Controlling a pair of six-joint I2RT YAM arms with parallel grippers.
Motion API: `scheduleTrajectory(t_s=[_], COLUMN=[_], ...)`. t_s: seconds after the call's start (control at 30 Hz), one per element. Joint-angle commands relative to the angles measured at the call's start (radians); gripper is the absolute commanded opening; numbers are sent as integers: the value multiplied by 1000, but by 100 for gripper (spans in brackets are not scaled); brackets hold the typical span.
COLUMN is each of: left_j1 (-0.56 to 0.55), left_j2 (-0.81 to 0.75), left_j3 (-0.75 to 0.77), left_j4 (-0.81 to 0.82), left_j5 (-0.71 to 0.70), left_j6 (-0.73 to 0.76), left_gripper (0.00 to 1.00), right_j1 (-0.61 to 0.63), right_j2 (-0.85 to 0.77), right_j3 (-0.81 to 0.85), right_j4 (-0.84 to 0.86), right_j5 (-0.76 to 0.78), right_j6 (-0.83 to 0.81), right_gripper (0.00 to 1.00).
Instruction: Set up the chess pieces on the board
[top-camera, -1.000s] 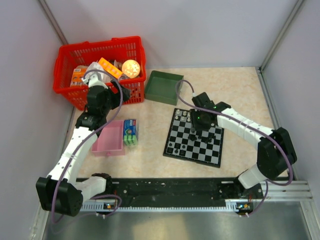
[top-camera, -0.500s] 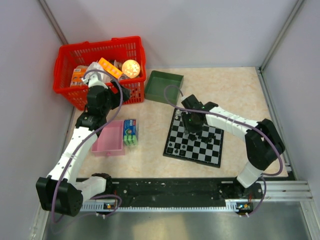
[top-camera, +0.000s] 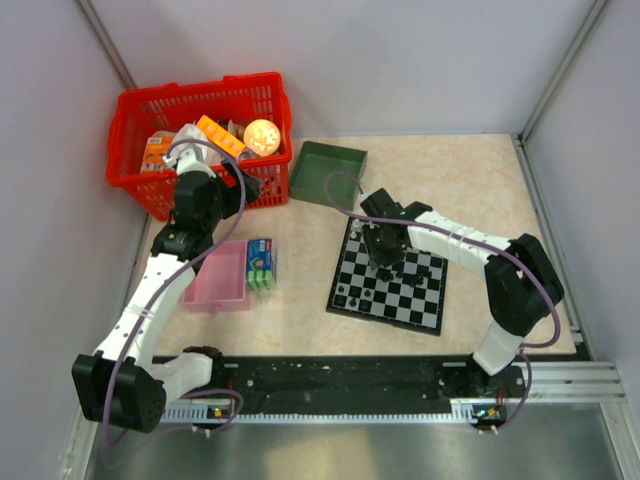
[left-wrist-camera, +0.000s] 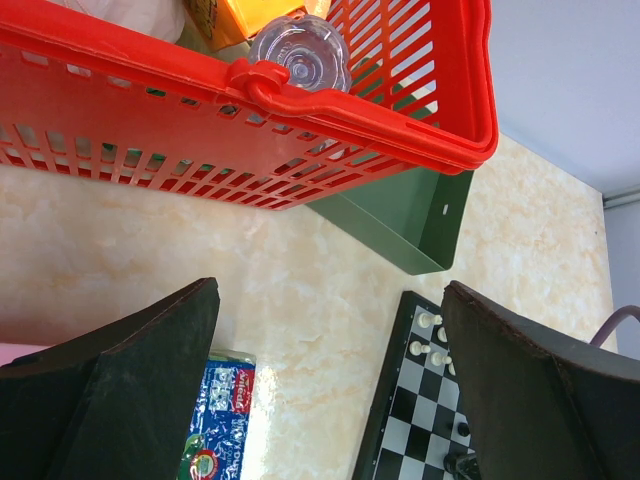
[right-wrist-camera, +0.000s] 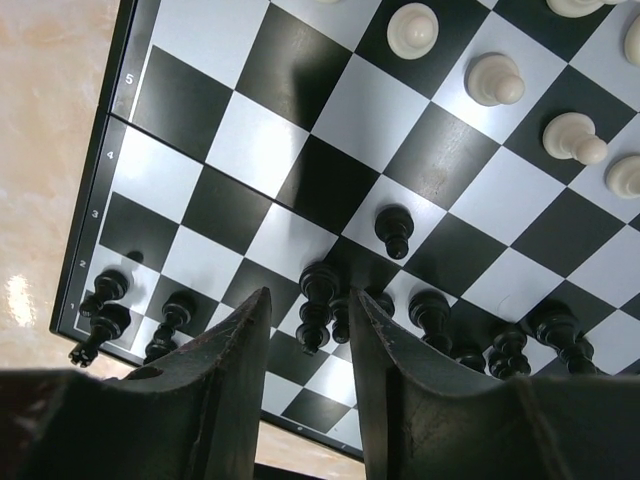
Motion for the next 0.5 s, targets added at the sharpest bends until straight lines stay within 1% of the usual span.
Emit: scheduleTrajectory(t_s=[0.0, 0.13, 0.47], left_j1=[4, 4, 4], left_j2=[1, -2, 0], left_j3=[6, 8, 9], left_j4=[44, 44, 45], left_j5=[-4, -5, 2], left_j6=[-2, -2, -5], left_gripper=[98, 98, 98], right_j1=[16, 18, 27], right_j2=[8, 13, 25], right_j3=[44, 46, 59], right_j4=[-9, -10, -33], right_j5=[8, 5, 8], right_j6=[-15, -18, -20], right_gripper=[36, 33, 31])
